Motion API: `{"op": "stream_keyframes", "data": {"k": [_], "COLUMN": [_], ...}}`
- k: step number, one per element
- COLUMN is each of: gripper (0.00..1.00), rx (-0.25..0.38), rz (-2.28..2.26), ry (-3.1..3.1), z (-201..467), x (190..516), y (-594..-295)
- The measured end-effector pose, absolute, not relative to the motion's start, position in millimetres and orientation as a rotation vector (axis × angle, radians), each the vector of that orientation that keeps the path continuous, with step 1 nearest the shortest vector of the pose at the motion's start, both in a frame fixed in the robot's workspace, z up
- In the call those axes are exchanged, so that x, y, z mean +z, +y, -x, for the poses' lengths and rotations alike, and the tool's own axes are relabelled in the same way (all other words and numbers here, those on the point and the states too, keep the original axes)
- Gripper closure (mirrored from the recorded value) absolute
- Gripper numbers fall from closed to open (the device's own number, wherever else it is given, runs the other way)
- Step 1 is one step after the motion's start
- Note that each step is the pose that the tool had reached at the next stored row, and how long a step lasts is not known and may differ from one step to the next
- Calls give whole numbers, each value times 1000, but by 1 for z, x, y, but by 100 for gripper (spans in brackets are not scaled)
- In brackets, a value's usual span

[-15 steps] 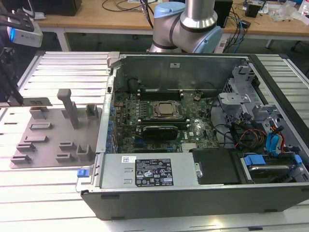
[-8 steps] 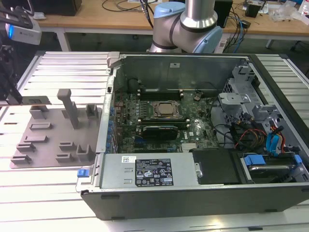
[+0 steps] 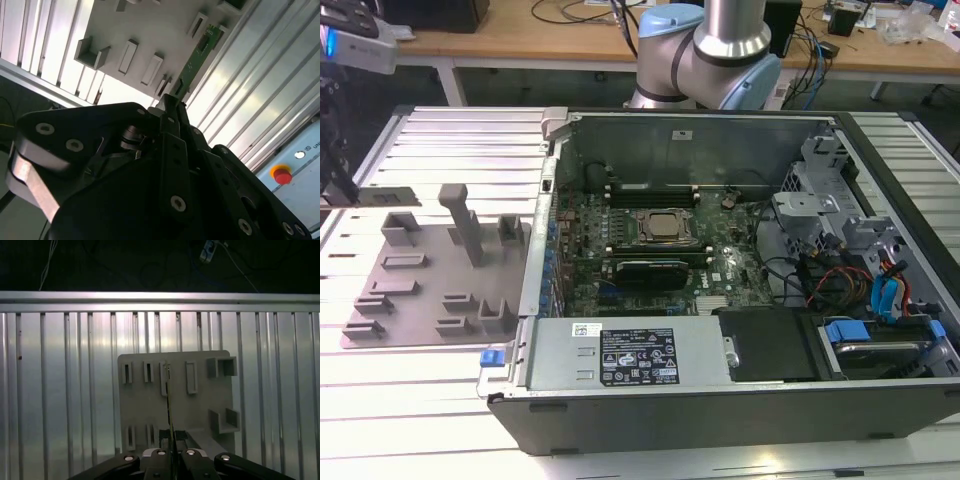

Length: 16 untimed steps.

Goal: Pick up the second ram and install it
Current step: 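Pick up the second ram and move it above second insertion slot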

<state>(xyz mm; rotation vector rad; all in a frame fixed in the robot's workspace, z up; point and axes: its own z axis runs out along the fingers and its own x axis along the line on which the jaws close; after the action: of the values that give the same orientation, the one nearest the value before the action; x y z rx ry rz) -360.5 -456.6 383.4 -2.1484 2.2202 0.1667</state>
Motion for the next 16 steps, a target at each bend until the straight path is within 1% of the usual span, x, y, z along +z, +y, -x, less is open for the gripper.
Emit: {"op": "stream_keyframes", "data": {"k": [2, 4, 10, 16], "gripper": [89, 89, 89, 89], "rx": [167, 167, 167, 167], "rz": [2149, 2148, 2149, 2149], "ry": [2220, 2220, 2220, 2220], "z": [361, 361, 359, 332], "x": [399, 404, 404, 404], "y": [-457, -457, -457, -457]}}
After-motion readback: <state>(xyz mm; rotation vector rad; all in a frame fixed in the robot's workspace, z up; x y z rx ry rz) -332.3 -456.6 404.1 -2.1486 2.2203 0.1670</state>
